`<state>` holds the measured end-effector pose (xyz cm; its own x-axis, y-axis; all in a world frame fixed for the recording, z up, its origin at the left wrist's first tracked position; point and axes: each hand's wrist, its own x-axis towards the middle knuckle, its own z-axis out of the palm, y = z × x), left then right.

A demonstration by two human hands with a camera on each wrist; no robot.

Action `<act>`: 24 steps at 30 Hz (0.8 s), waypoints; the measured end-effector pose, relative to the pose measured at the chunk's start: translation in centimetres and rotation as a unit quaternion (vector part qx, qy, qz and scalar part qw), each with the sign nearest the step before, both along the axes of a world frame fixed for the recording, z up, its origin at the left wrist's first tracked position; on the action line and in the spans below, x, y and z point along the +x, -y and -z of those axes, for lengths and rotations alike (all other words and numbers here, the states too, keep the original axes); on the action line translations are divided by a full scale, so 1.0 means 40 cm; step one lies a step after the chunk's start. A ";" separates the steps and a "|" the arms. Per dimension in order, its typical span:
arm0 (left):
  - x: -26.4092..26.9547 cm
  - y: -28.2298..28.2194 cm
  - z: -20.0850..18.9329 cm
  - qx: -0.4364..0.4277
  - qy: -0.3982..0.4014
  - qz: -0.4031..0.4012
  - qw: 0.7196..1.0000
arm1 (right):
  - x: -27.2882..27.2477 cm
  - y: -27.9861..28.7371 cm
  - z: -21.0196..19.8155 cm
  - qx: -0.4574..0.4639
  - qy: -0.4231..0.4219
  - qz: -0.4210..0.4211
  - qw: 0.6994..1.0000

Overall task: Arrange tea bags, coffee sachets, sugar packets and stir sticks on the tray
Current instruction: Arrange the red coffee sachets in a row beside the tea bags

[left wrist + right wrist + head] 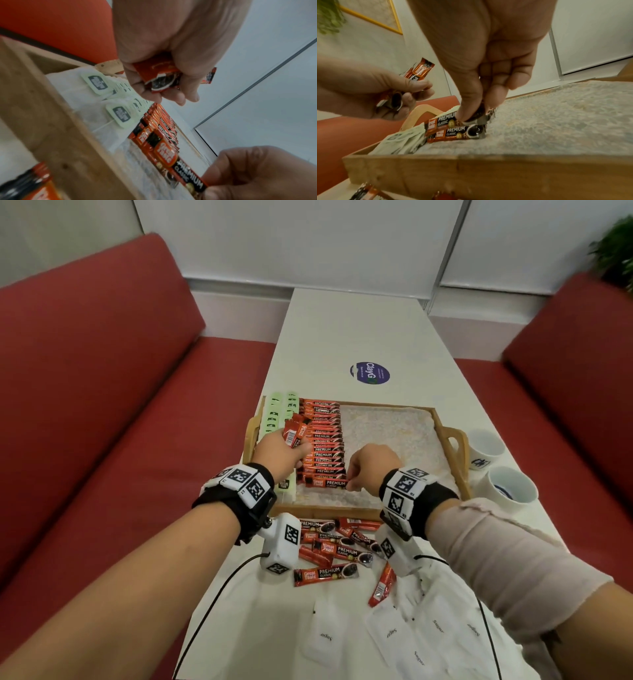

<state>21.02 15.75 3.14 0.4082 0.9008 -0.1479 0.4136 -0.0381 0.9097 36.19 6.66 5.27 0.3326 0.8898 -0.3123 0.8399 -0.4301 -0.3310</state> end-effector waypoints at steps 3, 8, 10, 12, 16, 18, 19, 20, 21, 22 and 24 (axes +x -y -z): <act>0.015 -0.020 0.002 -0.004 0.009 0.005 1.000 | -0.013 -0.019 0.012 -0.010 -0.001 0.000 1.000; 0.026 -0.039 0.005 0.000 0.010 0.018 1.000 | -0.027 -0.044 0.027 -0.017 0.018 0.001 1.000; 0.023 -0.046 0.005 -0.007 0.015 0.024 1.000 | -0.031 -0.053 0.031 -0.021 0.036 0.000 0.999; 0.018 -0.053 0.002 -0.015 0.022 0.026 0.999 | -0.033 -0.059 0.033 -0.028 0.046 0.005 0.999; 0.010 -0.060 0.001 -0.013 0.020 0.032 0.999 | -0.040 -0.064 0.033 -0.040 0.061 0.001 0.997; 0.007 -0.062 0.004 -0.016 0.020 0.031 0.999 | -0.043 -0.065 0.034 -0.043 0.064 -0.004 0.997; 0.007 -0.062 0.005 -0.019 0.021 0.030 0.999 | -0.044 -0.066 0.034 -0.045 0.065 -0.006 0.997; 0.008 -0.063 0.006 -0.022 0.022 0.029 0.999 | -0.043 -0.066 0.035 -0.047 0.066 -0.009 0.997; 0.009 -0.063 0.007 -0.022 0.022 0.030 0.999 | -0.043 -0.065 0.036 -0.049 0.066 -0.012 0.997; 0.010 -0.062 0.006 -0.022 0.022 0.031 0.999 | -0.042 -0.065 0.036 -0.048 0.065 -0.017 0.997; 0.015 -0.058 0.006 -0.029 0.025 0.035 0.999 | -0.043 -0.063 0.038 -0.038 0.066 -0.032 0.997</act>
<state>21.64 18.09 2.88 0.4776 0.8607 -0.1765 0.3654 -0.0119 0.9308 34.46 9.20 3.76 0.3184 0.8857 -0.3378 0.9005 -0.3939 -0.1841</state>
